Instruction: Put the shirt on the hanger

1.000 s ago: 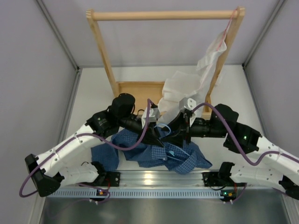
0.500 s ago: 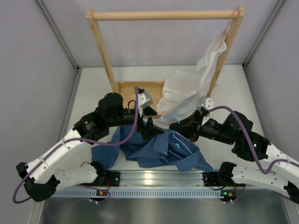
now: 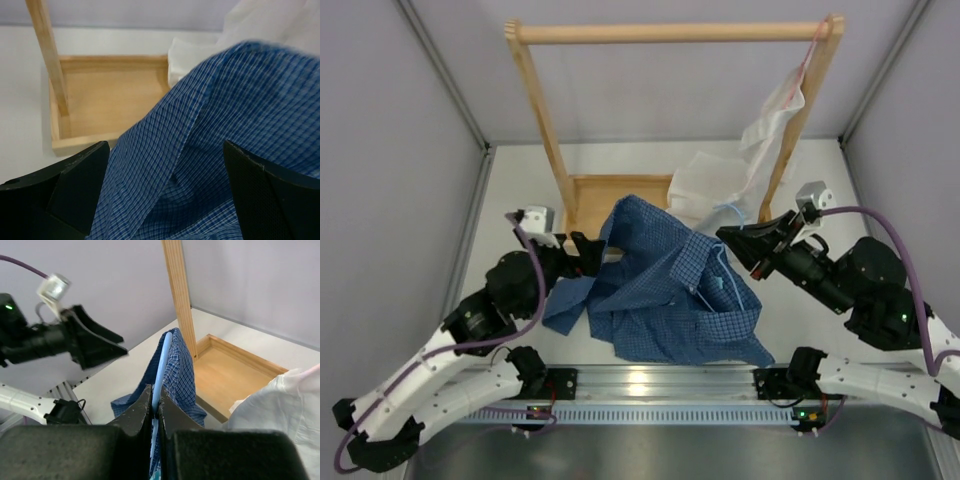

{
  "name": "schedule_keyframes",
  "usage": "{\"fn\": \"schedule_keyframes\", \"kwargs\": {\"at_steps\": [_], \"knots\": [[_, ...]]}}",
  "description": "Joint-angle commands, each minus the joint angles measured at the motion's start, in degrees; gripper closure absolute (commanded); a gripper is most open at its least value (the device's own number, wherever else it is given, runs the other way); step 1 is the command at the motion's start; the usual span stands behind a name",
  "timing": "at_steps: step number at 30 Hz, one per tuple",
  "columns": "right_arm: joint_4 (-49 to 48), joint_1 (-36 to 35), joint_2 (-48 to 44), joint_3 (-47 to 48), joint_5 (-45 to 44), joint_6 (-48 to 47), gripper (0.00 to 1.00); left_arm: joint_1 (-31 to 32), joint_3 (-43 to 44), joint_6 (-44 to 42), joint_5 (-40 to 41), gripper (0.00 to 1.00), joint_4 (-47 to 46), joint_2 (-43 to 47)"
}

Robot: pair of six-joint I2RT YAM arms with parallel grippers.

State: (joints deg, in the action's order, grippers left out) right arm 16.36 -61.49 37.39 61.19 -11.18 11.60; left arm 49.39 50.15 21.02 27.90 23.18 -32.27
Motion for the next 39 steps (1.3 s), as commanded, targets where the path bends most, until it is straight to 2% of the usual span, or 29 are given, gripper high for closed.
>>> {"fn": "schedule_keyframes", "kwargs": {"at_steps": [1,9,11,12,13,15,16,17,18,19,21,22,24,26,28,31,34,36,39], "knots": [[1.30,-0.47,1.02,5.42,-0.60,0.79,1.00,0.10,-2.16,-0.10,1.19,0.02,-4.72,-5.60],[3.06,-0.38,-0.03,6.84,1.86,1.50,1.00,-0.34,-4.09,-0.80,1.19,0.03,-13.41,-15.61],[3.24,-0.56,-0.64,6.84,2.04,1.59,1.00,-1.39,-4.36,-0.28,-0.30,0.11,-15.88,-17.38],[3.24,-0.47,-0.91,6.75,2.21,1.68,1.00,-1.75,-4.19,-0.10,0.13,0.40,-16.32,-18.34],[3.33,-0.47,-1.17,6.58,3.00,1.59,1.00,-2.45,-3.92,0.34,3.79,0.57,-16.50,-20.70],[3.33,-0.47,-2.66,6.14,3.70,1.68,1.00,-3.50,-2.52,1.22,9.25,0.78,-15.54,-23.09],[3.33,-0.47,-3.37,5.87,4.41,1.68,1.00,-5.42,-2.08,1.83,11.80,1.00,-14.75,-25.01],[3.50,-0.47,-5.03,5.52,4.41,1.50,1.00,-6.92,-1.55,3.58,16.09,1.00,-12.74,-25.55],[3.76,-0.47,-6.00,4.91,4.33,1.33,1.00,-8.85,-0.42,4.29,16.65,1.00,-11.50,-25.82],[4.20,-0.47,-6.88,4.73,3.80,0.37,1.00,-13.83,0.12,5.08,16.23,1.00,-10.45,-25.65],[6.13,-0.47,-9.43,4.56,2.31,-0.08,1.00,-19.65,1.09,6.14,9.31,1.00,-8.94,-24.86],[6.58,-0.47,-10.13,4.47,0.91,-0.34,1.00,-24.55,1.70,6.40,6.75,1.00,-8.85,-24.42],[6.75,-0.47,-12.16,3.94,-0.06,-0.61,1.00,-29.06,2.49,6.50,1.05,1.00,-8.59,-23.54],[6.76,-0.47,-12.34,3.94,0.02,-0.70,1.00,-29.61,3.46,5.62,-1.70,1.00,-8.68,-23.10],[6.49,-0.38,-11.46,4.64,0.71,-1.13,1.00,-29.52,3.90,5.09,-7.75,1.00,-9.73,-22.75],[4.92,-0.47,-8.04,6.04,2.38,-2.01,1.00,-29.52,4.08,4.04,-16.70,1.00,-11.92,-20.82],[4.21,-0.47,-3.73,9.03,3.09,-3.59,1.00,-29.52,5.83,1.14,-21.99,1.00,-12.37,-18.27],[3.94,-0.47,-0.05,12.27,3.62,-4.56,1.00,-29.52,8.54,-1.76,-22.54,1.00,-12.19,-16.78],[2.10,-0.47,3.30,14.83,4.24,-6.05,1.00,-29.52,14.16,-4.75,-19.04,1.00,-8.16,-15.19]]}}
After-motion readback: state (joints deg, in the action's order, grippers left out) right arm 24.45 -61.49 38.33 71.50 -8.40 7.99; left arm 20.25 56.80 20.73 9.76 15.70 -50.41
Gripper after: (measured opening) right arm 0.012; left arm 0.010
